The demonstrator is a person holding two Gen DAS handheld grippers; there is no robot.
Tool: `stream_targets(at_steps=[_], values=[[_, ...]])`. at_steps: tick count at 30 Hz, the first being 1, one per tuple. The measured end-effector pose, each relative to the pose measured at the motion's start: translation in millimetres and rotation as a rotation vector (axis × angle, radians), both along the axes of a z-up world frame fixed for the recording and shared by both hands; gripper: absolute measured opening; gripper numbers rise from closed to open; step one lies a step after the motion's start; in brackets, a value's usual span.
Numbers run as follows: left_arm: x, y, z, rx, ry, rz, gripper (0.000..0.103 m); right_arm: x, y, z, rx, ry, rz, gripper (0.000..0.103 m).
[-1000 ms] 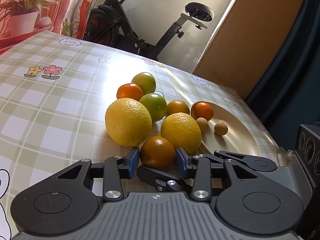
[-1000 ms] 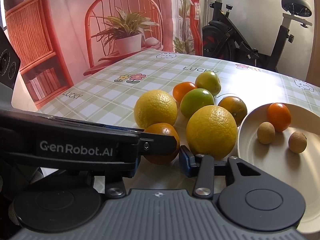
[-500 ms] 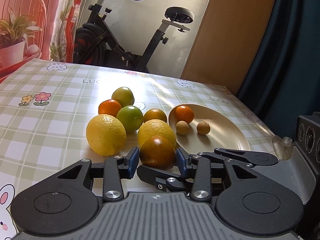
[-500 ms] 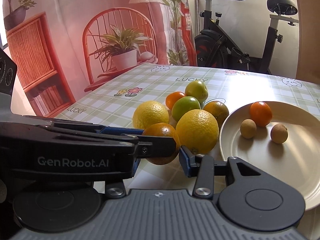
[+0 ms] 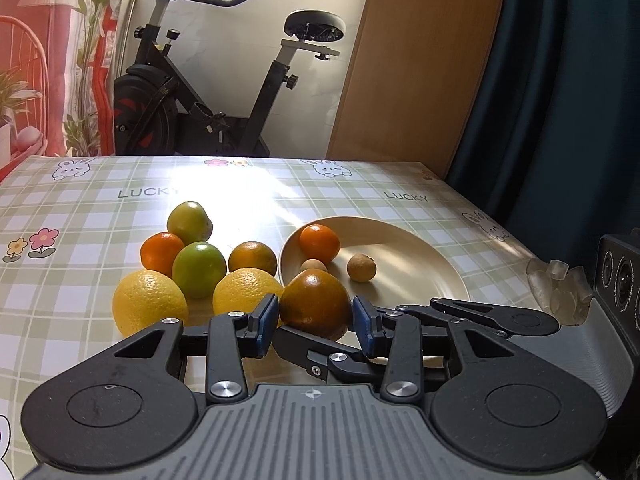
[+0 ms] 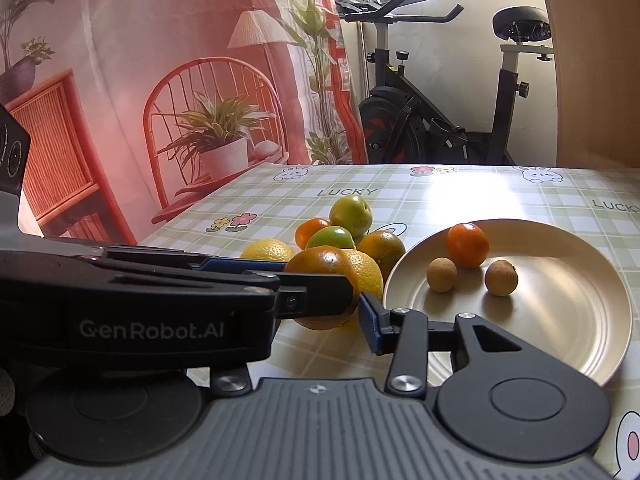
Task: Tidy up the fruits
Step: 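Carry the dark mandarin onto the beige plate and open the left gripper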
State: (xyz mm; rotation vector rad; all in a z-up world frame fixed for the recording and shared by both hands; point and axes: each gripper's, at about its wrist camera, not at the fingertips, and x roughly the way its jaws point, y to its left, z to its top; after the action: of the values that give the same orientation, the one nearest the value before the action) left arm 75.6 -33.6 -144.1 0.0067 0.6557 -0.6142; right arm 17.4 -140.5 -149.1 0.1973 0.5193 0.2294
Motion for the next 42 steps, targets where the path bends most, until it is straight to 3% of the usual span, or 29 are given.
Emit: stream_targets(at_steps=[12, 28, 36, 42], values=[[23, -37, -15, 0.036, 0.011, -0.077, 0.043, 5, -33, -7, 0.011, 0.020, -0.163, 0.045], [41, -37, -28, 0.040, 0.065, -0.032, 0.043, 25, -39, -24, 0.002, 0.034, -0.147, 0.045], [38, -31, -26, 0.012, 0.071, 0.003, 0.045, 24, -40, -25, 0.007, 0.030, -0.152, 0.047], [32, -5, -9, -0.065, 0.027, 0.075, 0.051, 15, -44, -23, 0.031, -0.033, -0.172, 0.051]])
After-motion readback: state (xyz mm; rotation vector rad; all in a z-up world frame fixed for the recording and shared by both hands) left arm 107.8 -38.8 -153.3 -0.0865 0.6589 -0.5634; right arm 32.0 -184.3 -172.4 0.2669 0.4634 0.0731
